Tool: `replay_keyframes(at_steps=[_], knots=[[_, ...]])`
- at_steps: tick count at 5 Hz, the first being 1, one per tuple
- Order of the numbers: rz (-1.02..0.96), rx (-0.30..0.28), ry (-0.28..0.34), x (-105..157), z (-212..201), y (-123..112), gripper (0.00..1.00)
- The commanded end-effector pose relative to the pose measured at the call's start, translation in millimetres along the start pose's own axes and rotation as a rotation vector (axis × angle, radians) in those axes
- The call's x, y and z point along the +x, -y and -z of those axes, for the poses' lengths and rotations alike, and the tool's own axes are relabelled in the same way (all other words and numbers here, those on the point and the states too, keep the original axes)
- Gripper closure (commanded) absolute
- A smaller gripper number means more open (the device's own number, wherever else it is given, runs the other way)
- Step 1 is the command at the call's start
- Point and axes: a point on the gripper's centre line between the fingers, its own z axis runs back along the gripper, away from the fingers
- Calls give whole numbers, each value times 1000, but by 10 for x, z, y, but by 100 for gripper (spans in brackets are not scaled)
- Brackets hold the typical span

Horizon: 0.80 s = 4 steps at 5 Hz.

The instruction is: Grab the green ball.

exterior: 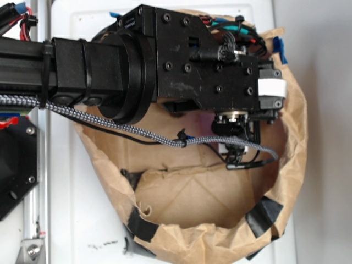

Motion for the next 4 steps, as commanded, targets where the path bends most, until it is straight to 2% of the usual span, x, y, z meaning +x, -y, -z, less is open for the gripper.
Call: replay_keyframes(at_steps=[1,4], knots=[[14,-4,12,216,90,78,0],[45,22,-18,284,270,136,0]])
